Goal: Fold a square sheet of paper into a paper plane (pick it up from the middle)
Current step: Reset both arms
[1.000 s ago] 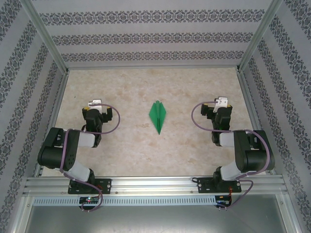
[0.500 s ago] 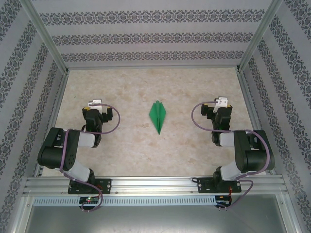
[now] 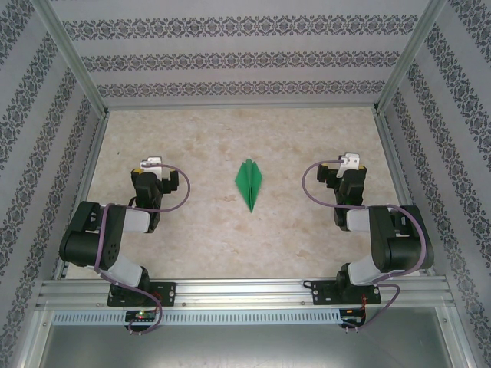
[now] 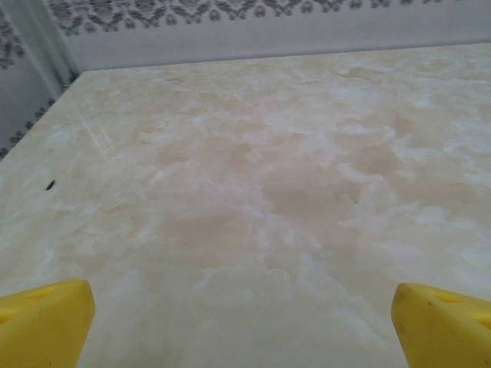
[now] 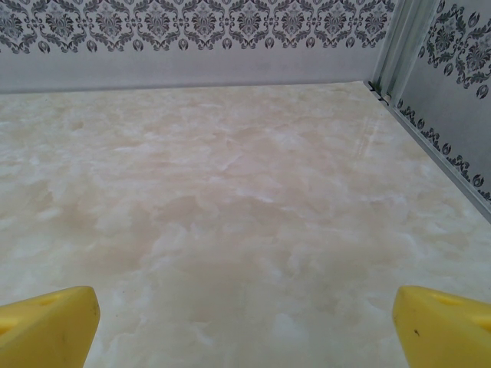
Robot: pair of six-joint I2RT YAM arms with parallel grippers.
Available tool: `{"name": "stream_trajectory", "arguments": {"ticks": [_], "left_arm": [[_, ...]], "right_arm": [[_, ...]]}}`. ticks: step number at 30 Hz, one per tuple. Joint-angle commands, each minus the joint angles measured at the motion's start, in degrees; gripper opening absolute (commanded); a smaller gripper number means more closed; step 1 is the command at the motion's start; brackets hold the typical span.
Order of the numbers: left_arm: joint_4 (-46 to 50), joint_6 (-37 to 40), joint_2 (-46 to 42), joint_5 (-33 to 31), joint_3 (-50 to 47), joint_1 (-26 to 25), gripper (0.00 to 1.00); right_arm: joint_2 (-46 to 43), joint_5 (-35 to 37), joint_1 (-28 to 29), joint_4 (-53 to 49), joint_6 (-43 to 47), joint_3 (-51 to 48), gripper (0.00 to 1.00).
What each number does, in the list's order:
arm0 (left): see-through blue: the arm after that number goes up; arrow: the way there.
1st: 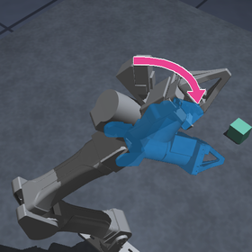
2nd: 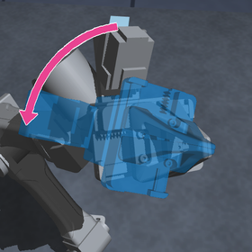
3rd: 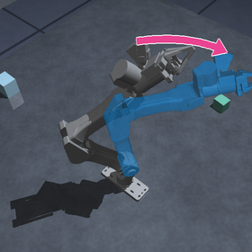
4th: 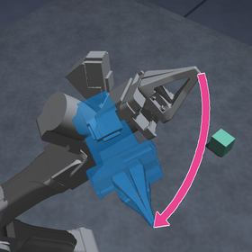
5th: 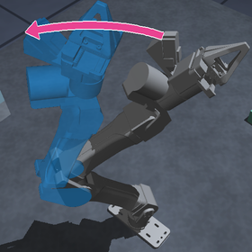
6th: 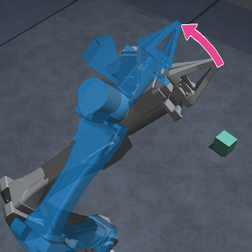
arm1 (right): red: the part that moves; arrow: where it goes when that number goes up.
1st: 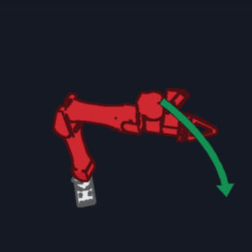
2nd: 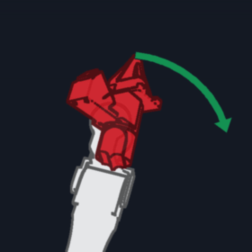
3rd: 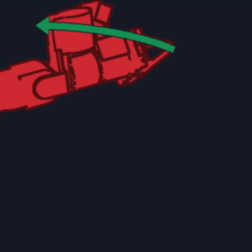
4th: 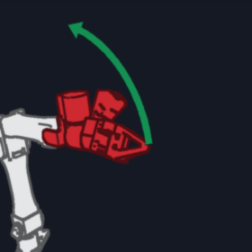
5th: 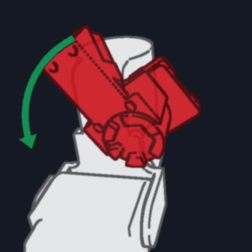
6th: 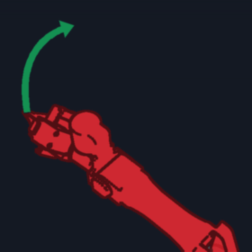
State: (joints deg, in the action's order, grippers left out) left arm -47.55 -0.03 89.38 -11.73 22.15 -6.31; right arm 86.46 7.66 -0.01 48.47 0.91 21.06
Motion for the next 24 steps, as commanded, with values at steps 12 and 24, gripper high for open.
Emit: {"name": "stream_trajectory", "arguments": {"ticks": [12, 24], "left_arm": [[-0.52, 2.54, 0.0, 8.91, 1.39, 1.91, 1.0], [-0.26, 2.3, 0.09, 9.33, 1.56, 2.09, 1.0]], "right_arm": [[-0.71, 0.69, 0.01, 1.72, -1.38, 1.0, 0.98], [-0.7, 0.76, 0.01, 1.72, -1.39, 1.0, 0.98]]}}
